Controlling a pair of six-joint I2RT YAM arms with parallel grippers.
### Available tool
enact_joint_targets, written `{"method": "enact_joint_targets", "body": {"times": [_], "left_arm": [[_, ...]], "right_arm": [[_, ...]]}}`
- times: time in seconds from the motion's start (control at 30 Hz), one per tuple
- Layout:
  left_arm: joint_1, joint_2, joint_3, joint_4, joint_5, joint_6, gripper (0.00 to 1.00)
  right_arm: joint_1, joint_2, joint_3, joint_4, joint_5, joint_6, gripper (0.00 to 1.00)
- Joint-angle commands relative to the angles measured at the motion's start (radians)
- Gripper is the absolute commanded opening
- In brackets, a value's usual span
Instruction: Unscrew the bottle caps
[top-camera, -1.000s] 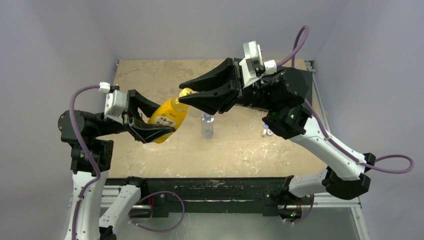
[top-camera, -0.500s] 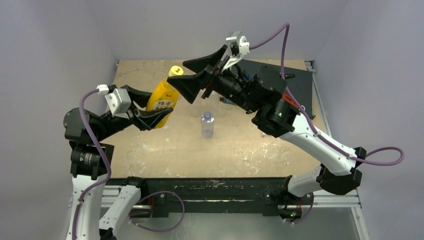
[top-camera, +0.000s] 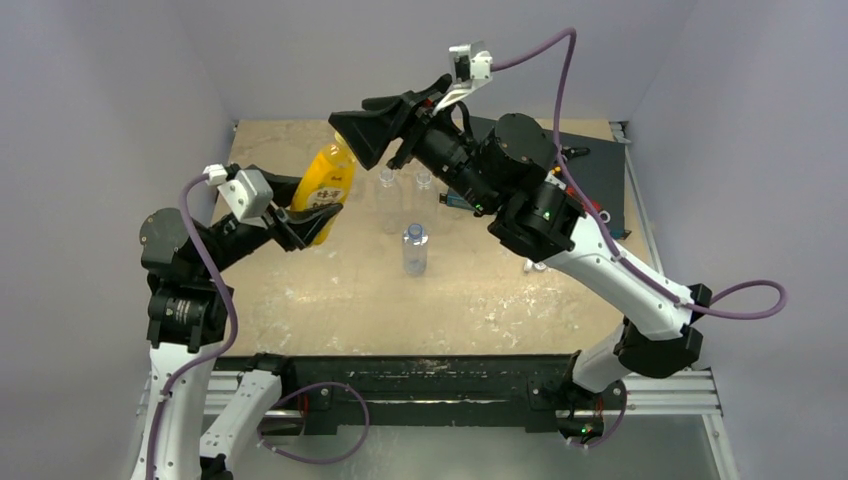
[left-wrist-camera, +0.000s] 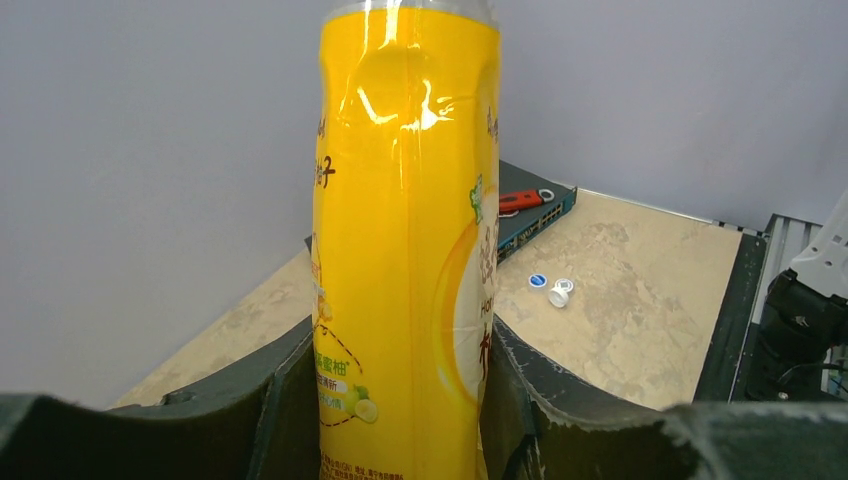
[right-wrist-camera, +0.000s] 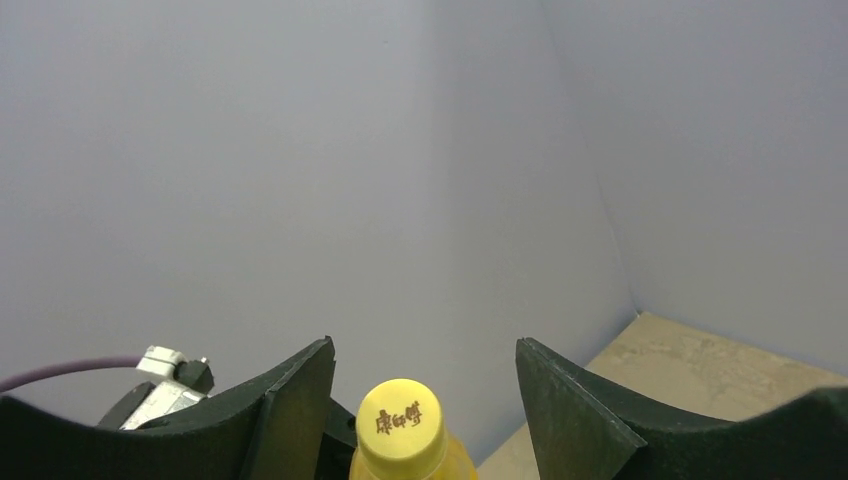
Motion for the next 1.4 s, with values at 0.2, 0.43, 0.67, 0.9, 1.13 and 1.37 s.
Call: {"method": "enact_joint_targets", "body": {"times": [0.2, 0.43, 0.67, 0.9, 1.13, 1.37], "left_arm": [[0.003, 0.009, 0.014, 0.017, -0.017, 0.001, 0.0], [0.003, 0.007, -0.003, 0.031, -0.019, -0.005, 0.0], [0.003, 0.007, -0.012, 0.041, -0.024, -0.01, 0.0], [0.002, 0.005, -0.015, 0.041, -0.026, -0.015, 0.0], [0.003, 0.0, -0.022, 0.033, -0.014, -0.014, 0.0], [0.003, 0.0, -0.017, 0.053, 0.076, -0.076, 0.0]], "right_arm": [[0.007, 0.016, 0.04, -0.031, 0.038, 0.018, 0.63], [0.009, 0.013, 0.005, -0.01, 0.022, 0.045, 0.42], [0.009, 0.035, 0.025, -0.033, 0.008, 0.057, 0.48], [0.009, 0.013, -0.024, 0.003, 0.019, 0.071, 0.36], [0.009, -0.006, -0.036, 0.029, 0.021, 0.054, 0.18], [0.008, -0.043, -0.047, 0.083, -0.157, 0.006, 0.0]]}}
